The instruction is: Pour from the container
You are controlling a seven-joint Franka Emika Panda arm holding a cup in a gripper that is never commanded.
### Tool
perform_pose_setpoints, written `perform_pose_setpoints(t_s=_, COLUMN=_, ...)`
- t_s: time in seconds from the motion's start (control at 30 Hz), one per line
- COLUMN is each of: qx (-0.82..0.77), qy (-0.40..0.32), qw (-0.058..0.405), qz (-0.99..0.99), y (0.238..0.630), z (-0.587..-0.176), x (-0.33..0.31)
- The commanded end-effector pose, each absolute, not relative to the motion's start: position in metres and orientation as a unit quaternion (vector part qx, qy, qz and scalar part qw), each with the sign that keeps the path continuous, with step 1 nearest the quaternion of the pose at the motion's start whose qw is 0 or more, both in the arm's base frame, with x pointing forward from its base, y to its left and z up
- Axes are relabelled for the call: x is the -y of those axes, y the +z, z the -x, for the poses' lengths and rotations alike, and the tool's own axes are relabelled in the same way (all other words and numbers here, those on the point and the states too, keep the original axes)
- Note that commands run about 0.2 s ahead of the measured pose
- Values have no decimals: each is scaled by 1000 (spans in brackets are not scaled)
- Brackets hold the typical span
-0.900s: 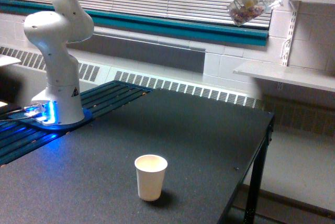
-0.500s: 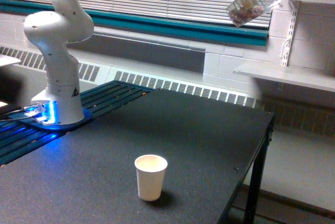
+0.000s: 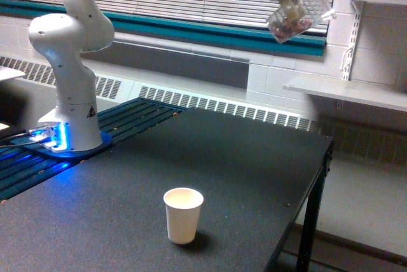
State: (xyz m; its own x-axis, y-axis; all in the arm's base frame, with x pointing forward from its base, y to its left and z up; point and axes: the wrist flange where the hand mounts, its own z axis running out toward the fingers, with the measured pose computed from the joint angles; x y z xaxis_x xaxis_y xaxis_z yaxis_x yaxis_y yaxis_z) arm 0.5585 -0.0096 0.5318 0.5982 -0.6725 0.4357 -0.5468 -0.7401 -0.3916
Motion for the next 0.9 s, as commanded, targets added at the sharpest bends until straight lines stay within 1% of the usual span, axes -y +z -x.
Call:
perform_pose_setpoints(t_s=0.03, qx=-358, qy=-287, qw=88, qz=884, y=510, z=-553, x=50)
perform_pose_setpoints(t_s=0.57, qx=-372, qy=-253, qw=42, qz=892, y=433, z=-535, x=101)
perform_pose_setpoints(t_s=0.9, qx=-371, qy=-251, qw=20, qz=894, y=402, z=-517, x=124)
